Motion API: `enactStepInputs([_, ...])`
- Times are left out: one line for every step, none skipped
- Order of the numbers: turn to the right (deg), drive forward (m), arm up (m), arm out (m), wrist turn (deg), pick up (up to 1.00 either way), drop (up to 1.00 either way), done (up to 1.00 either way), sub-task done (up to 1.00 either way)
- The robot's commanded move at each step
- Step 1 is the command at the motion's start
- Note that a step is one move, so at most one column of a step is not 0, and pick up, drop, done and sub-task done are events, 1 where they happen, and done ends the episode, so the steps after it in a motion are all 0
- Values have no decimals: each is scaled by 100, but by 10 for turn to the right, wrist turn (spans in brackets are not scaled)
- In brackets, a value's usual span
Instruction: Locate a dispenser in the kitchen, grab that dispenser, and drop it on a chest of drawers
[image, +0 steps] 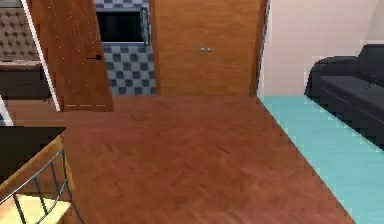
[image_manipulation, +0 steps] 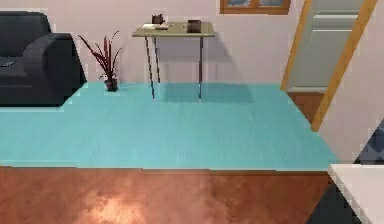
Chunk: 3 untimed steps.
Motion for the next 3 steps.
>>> enactStepInputs([-450, 0, 0, 0, 0, 0, 0, 0, 0])
enactStepInputs([-390, 0, 0, 0, 0, 0, 0, 0, 0])
enactStepInputs([0, 35, 0, 0, 0, 0, 0, 0, 0])
